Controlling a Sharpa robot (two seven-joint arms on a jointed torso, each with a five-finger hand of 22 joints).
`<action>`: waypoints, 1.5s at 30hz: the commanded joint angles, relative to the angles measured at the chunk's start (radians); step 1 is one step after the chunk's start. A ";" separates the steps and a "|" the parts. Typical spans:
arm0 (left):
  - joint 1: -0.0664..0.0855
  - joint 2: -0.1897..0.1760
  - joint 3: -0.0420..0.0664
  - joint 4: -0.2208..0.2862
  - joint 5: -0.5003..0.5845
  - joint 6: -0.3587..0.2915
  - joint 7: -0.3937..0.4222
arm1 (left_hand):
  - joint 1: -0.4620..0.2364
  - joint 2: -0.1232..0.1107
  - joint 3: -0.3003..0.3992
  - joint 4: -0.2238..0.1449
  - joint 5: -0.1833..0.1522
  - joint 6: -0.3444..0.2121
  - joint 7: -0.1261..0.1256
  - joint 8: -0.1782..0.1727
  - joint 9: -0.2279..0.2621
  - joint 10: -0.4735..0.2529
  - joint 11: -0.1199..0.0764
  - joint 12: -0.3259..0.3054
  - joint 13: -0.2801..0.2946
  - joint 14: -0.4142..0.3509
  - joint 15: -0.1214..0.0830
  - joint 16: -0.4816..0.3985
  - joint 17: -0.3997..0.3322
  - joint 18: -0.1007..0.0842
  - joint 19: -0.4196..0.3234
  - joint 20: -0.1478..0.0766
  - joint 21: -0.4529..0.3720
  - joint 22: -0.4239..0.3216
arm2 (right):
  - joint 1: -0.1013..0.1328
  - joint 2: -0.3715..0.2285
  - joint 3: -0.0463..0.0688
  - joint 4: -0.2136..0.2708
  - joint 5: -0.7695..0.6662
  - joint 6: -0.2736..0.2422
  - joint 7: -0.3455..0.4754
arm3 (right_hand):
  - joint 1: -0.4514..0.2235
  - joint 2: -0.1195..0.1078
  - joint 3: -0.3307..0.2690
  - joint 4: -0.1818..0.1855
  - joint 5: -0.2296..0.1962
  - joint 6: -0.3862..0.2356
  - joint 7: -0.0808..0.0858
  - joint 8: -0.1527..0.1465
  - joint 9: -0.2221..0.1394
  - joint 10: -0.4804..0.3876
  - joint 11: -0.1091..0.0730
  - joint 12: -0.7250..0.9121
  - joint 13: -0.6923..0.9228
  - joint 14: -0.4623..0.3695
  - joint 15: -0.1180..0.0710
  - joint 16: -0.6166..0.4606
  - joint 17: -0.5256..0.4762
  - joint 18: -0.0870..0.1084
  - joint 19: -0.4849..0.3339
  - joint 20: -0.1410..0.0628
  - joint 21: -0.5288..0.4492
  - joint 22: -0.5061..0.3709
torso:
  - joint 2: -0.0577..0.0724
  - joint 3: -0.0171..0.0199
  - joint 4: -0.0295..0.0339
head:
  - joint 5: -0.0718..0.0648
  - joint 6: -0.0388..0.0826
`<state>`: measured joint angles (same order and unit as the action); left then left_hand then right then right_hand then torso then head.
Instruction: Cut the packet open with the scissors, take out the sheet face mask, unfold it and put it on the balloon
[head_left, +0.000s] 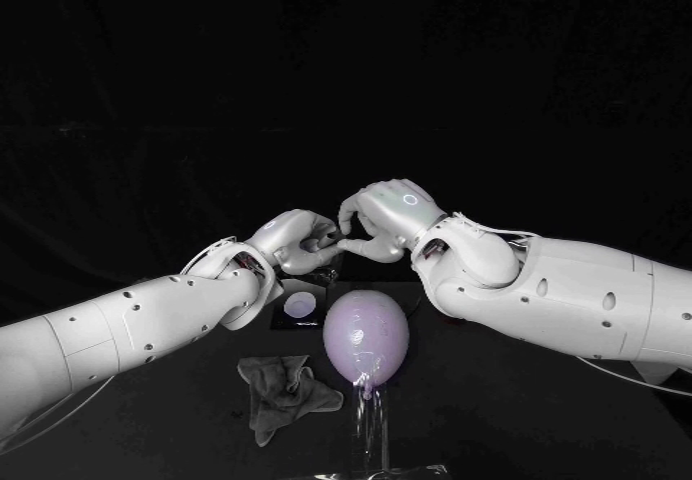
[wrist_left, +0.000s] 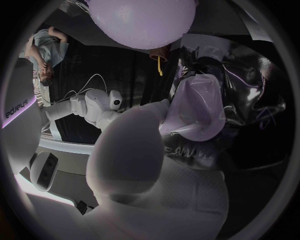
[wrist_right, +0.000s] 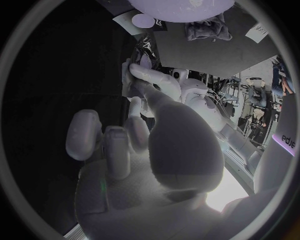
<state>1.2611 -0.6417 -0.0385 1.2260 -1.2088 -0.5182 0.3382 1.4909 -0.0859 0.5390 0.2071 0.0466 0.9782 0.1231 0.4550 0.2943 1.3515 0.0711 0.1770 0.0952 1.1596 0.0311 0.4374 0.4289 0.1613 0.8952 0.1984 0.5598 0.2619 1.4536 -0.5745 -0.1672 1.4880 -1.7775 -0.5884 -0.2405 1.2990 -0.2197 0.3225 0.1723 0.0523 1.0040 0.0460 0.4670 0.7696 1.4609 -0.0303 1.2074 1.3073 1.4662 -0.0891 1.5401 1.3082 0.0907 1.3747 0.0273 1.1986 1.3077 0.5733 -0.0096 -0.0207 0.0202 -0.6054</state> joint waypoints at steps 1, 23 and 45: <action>0.002 0.002 0.002 0.002 0.008 0.004 0.002 | 0.006 0.003 0.001 -0.002 0.003 0.006 0.002 0.007 0.092 0.014 -0.011 0.003 0.001 -0.004 -0.004 0.006 0.002 0.018 -0.003 -0.005 0.005 0.002 | 0.000 -0.017 0.000 0.023 -0.008 -0.054 -0.002 | 0.010 0.005 0.007 0.005 0.003 0.002 -0.005 0.006 0.001 0.008 -0.001 0.016 0.035 0.095 0.004 0.009 0.218 -0.009 0.004 0.002 0.014 0.019 | 0.000 0.0001 -0.0005 | 0.000 0.001; 0.002 -0.003 0.002 0.013 0.016 0.002 0.007 | 0.006 0.002 0.001 -0.003 0.003 0.005 0.002 0.007 0.094 0.013 -0.010 0.004 0.001 -0.005 -0.004 0.007 0.003 0.017 -0.004 -0.005 0.006 0.003 | -0.001 -0.055 0.001 0.035 0.096 -0.103 0.052 | 0.082 0.034 0.156 -0.006 0.001 -0.073 0.073 -0.234 -0.142 0.023 0.062 0.083 0.089 0.099 0.055 0.020 0.239 -0.013 0.014 0.045 0.027 0.043 | 0.001 -0.0001 -0.0001 | 0.002 0.006; 0.002 -0.001 0.002 0.019 0.019 0.006 0.007 | 0.006 0.001 0.001 -0.003 0.003 0.004 0.002 0.008 0.096 0.012 -0.010 0.004 0.001 -0.007 -0.004 0.009 0.003 0.017 -0.006 -0.005 0.008 0.004 | -0.013 0.009 0.001 0.003 0.120 -0.097 -0.056 | -0.028 0.004 0.191 -0.003 0.082 0.101 -0.015 -0.126 -0.062 0.049 -0.009 0.122 0.119 0.103 -0.002 0.028 0.256 -0.019 0.039 -0.002 0.056 0.075 | 0.000 0.0001 -0.0007 | 0.003 0.002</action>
<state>1.2612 -0.6447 -0.0385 1.2420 -1.1983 -0.5173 0.3391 1.4909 -0.0859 0.5389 0.2071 0.0466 0.9782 0.1273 0.4604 0.2943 1.3515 0.0711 0.1767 0.0947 1.1576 0.0292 0.4413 0.4316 0.1609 0.8915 0.1947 0.5643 0.2649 1.4412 -0.5684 -0.1669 1.4915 -1.6570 -0.6962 -0.2669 1.2803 -0.2170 0.5083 0.1725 0.1337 1.1041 0.0357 0.3370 0.7033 1.4651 -0.0337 1.3263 1.3079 1.4667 -0.0863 1.5634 1.3080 0.0902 1.4161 0.0322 1.2486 1.3081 0.5733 -0.0095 -0.0210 0.0229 -0.6033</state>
